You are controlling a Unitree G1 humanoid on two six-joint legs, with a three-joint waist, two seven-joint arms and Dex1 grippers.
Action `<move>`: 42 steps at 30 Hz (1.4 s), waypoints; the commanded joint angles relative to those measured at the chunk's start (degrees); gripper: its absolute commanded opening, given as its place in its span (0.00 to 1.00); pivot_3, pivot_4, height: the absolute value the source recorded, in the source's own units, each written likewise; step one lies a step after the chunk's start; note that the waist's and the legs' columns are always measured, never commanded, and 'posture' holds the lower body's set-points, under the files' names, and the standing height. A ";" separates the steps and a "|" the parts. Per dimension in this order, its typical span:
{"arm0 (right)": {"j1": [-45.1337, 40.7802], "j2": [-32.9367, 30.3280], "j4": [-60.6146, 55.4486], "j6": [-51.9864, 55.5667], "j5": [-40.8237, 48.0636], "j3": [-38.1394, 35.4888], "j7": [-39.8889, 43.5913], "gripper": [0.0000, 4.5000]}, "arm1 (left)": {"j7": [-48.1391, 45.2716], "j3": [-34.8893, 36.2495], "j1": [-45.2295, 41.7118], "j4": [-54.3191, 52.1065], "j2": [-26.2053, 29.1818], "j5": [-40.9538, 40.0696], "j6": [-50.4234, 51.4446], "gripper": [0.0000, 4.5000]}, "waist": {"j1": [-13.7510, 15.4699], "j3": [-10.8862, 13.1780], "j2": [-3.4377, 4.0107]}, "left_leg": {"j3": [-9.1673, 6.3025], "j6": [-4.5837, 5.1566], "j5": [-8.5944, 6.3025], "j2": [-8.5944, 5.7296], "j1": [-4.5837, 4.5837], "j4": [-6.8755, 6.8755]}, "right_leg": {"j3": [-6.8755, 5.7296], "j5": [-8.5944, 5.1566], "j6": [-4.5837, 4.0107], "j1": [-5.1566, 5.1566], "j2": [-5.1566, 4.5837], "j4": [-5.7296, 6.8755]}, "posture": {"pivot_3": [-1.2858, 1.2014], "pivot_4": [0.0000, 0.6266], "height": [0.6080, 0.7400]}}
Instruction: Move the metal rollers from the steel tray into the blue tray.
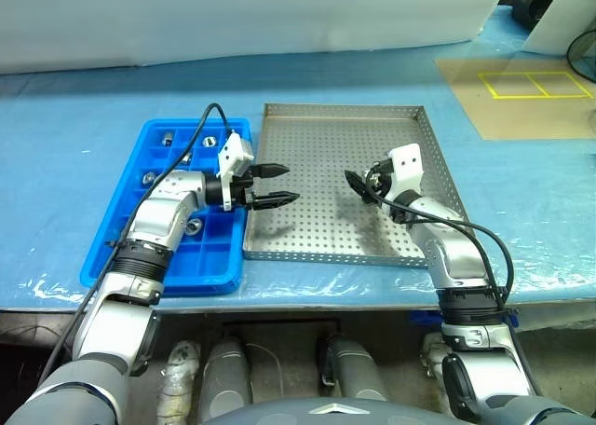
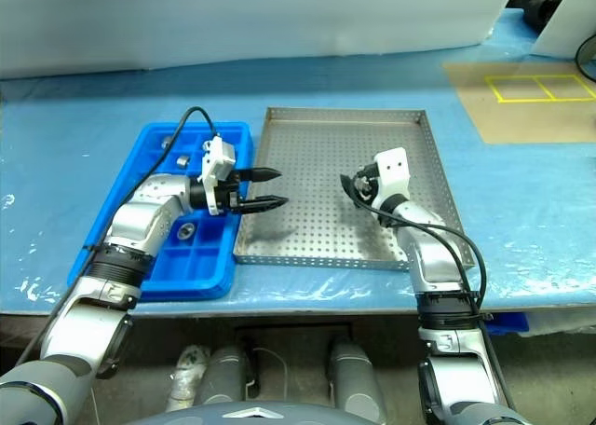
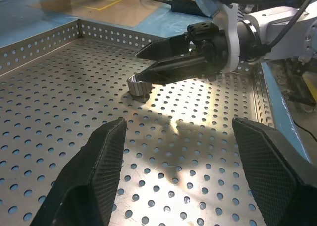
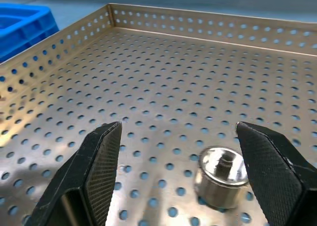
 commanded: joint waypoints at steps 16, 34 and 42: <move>-5.11 -2.12 20.53 -13.19 -3.56 -0.42 -1.11 0.84 | 2.01 2.30 1.94 -4.72 1.53 0.37 -0.79 0.80 | -0.02 0.01 0.01 | 0.01 0.21 -0.13 -0.05 0.02 0.10 | -0.03 0.01 0.01 0.08 -0.09 -0.01 | 0.41 0.24 1.00; -13.05 -6.84 9.79 -4.93 10.86 -10.13 4.05 0.84 | 3.08 1.96 3.37 -5.70 0.36 0.47 -1.26 0.80 | 0.51 0.03 0.05 | 0.04 0.30 -0.18 -0.08 0.00 0.09 | -0.04 0.01 0.01 0.07 -0.16 -0.04 | 0.41 0.24 1.00; -16.21 -7.06 28.00 -18.45 -0.33 -6.71 -3.94 0.84 | 3.45 1.68 3.52 -5.84 -0.65 0.78 -1.51 0.80 | 0.40 0.03 0.05 | 0.07 0.18 -0.11 -0.10 -0.04 0.04 | -0.04 0.00 0.01 0.03 -0.16 -0.09 | 0.41 0.24 1.00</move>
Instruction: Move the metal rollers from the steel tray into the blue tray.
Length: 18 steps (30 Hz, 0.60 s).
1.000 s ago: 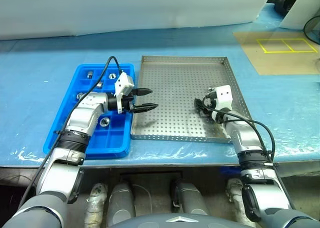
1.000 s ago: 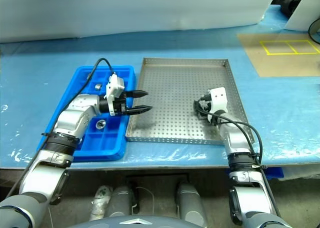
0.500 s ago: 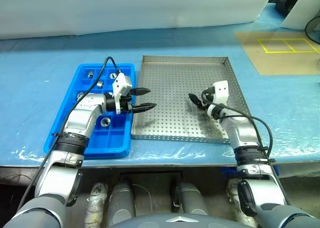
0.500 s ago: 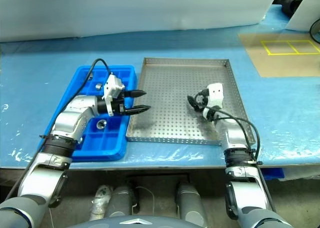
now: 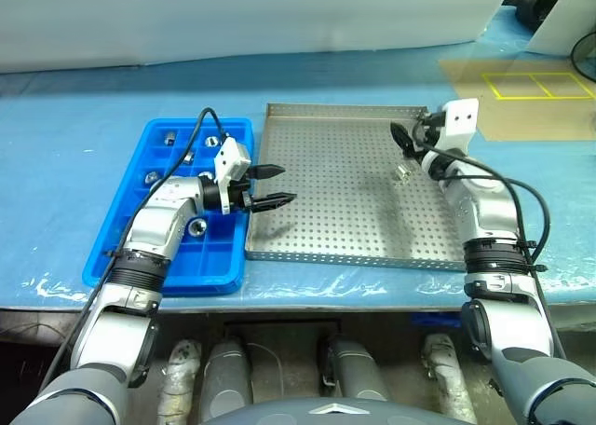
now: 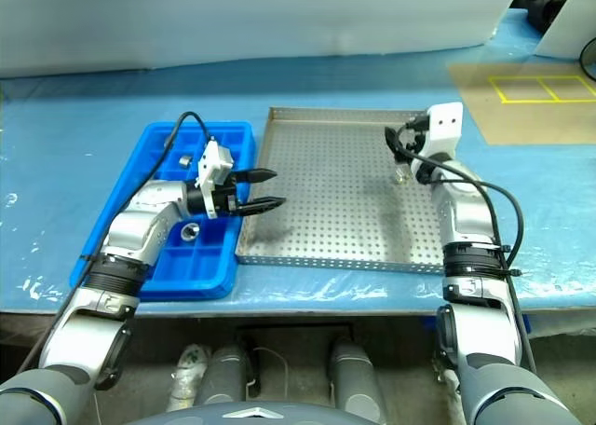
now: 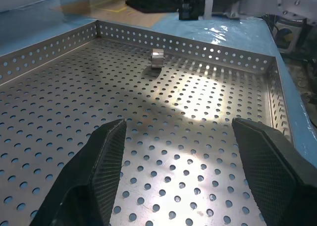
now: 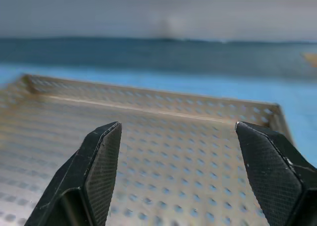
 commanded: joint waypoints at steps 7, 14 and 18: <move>-1.78 2.45 9.73 -8.86 -4.19 1.52 -3.15 0.84 | -0.07 0.26 0.43 -2.69 0.05 -0.02 -0.69 0.80 | -0.33 0.00 0.00 | 0.02 0.12 -0.07 0.00 -0.07 0.01 | 0.00 0.00 0.00 -0.08 -0.01 0.01 | 0.42 0.24 1.00; -2.47 0.82 15.45 -11.60 -5.30 0.31 -7.01 0.84 | 0.00 0.07 1.06 -3.77 0.23 -0.02 -0.23 0.80 | -0.09 0.00 0.01 | 0.03 0.13 -0.07 -0.02 -0.07 0.06 | 0.00 0.00 0.00 -0.07 -0.04 0.03 | 0.42 0.24 1.00; -1.47 1.35 15.61 -11.81 -5.74 1.08 -6.74 0.84 | 0.01 -0.05 1.15 -3.79 0.18 0.14 -0.29 0.80 | -0.24 0.00 0.01 | 0.03 0.15 -0.09 -0.01 -0.07 0.05 | 0.01 0.00 0.00 -0.07 -0.03 0.03 | 0.42 0.24 1.00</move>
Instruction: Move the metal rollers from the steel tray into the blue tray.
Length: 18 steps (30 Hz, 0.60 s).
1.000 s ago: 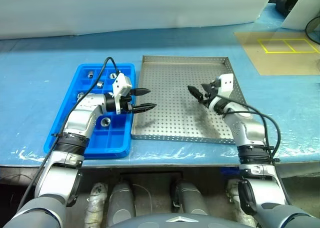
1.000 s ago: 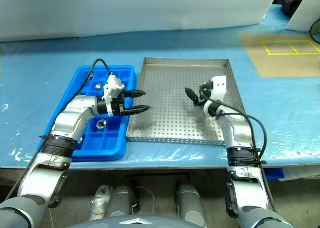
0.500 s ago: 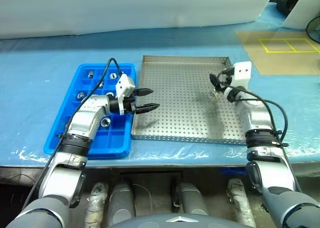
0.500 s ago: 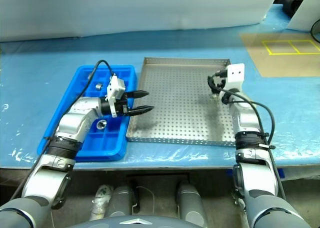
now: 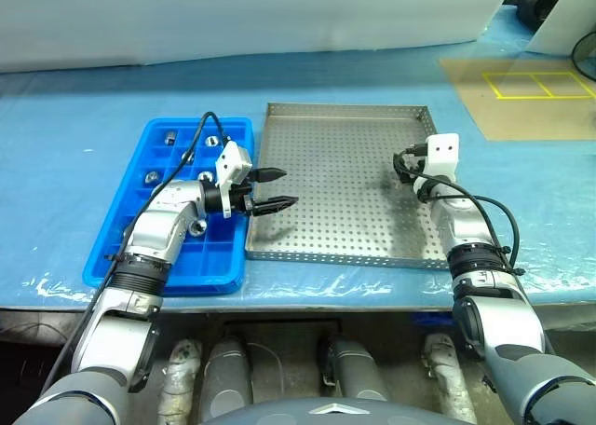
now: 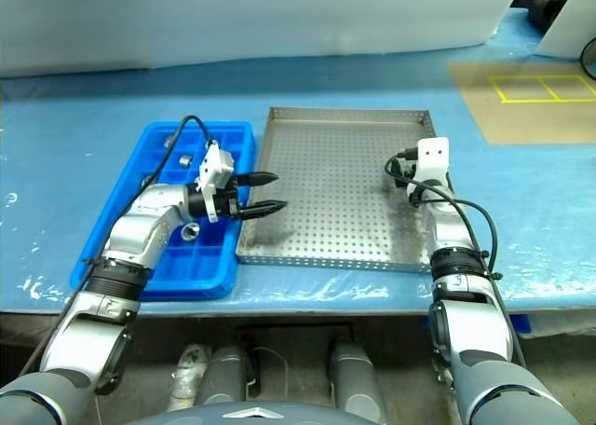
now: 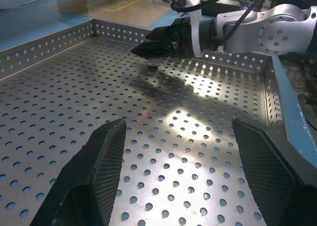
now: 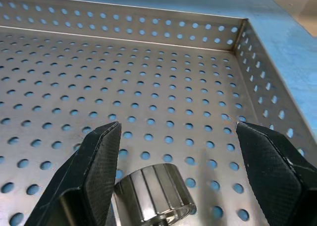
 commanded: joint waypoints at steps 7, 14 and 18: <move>0.94 0.78 -1.72 -1.08 -0.49 0.81 0.79 0.62 | 0.05 0.20 -0.73 -1.78 0.33 0.17 -0.64 0.80 | -0.12 0.00 0.00 | 0.00 0.02 -0.01 0.00 0.00 0.00 | 0.00 0.00 0.00 0.00 0.00 0.00 | 0.42 0.24 1.00; 1.44 0.97 -1.81 -1.26 -1.64 1.38 -0.32 0.41 | 0.05 0.12 -0.78 -1.75 0.26 0.34 -0.67 0.80 | -0.12 0.00 0.00 | 0.00 0.03 -0.02 0.01 0.01 0.00 | 0.00 0.00 0.00 0.00 0.00 0.01 | 0.42 0.24 1.00; 1.99 1.53 -4.57 -0.83 -0.86 1.68 2.35 0.41 | 0.02 0.27 -0.65 -2.04 0.39 0.30 -0.55 0.80 | -0.14 0.00 0.00 | 0.01 0.04 -0.02 0.01 0.01 0.00 | 0.00 0.00 0.00 0.00 0.00 0.00 | 0.42 0.24 1.00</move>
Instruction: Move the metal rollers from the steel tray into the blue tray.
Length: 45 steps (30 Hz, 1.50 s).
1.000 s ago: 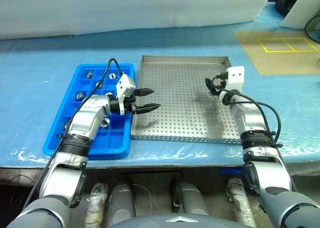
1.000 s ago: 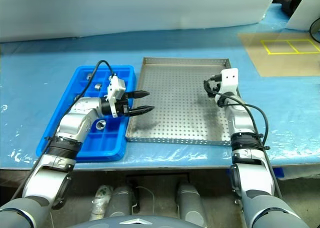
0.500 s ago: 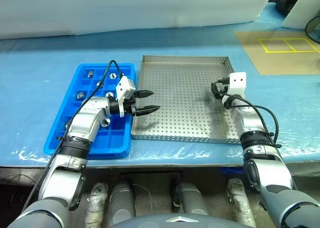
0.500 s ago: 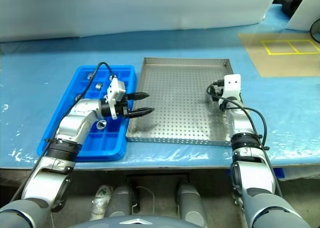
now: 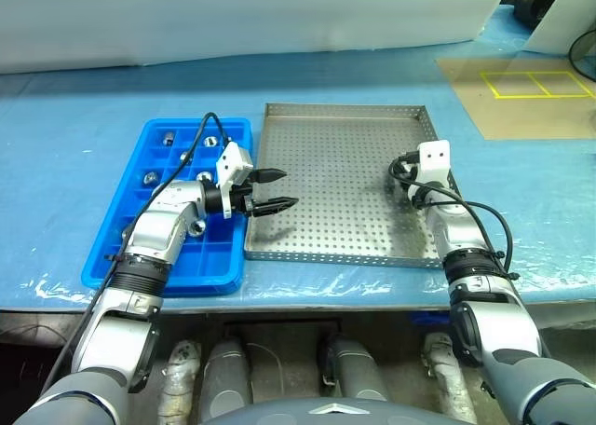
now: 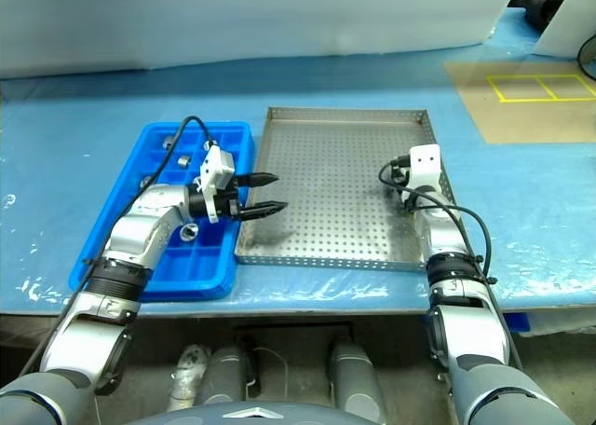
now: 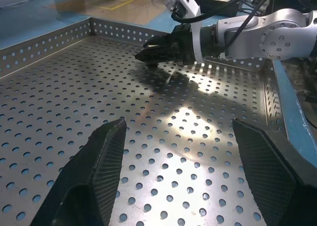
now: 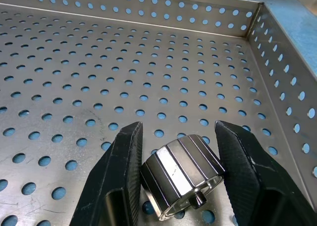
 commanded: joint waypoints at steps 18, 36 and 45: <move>-5.43 6.70 -32.32 19.18 9.90 16.71 29.09 0.41 | 2.37 10.66 6.23 -16.80 14.44 -4.13 4.69 0.80 | 1.34 0.04 0.04 | 0.00 -0.09 0.03 0.11 0.01 -0.27 | -0.03 -0.01 -0.02 -0.09 0.07 -0.11 | 0.54 0.24 1.00; -9.08 14.82 -20.66 16.57 10.64 31.02 61.06 0.41 | 19.10 46.75 46.33 -59.84 22.13 -27.23 30.29 0.80 | 12.57 0.19 0.01 | -0.52 -0.20 0.08 0.51 -0.21 -0.60 | -0.36 -0.21 -0.09 -0.30 -0.01 -0.16 | 0.74 0.24 1.00; -7.06 11.77 -18.44 13.57 6.89 32.88 64.90 0.41 | 23.06 43.66 47.22 -59.91 22.42 -29.12 29.16 0.80 | 17.74 0.19 0.03 | -0.87 -0.24 0.09 0.36 -0.15 -0.74 | -0.24 -0.43 0.31 -0.29 -0.02 -0.18 | 0.72 0.24 1.00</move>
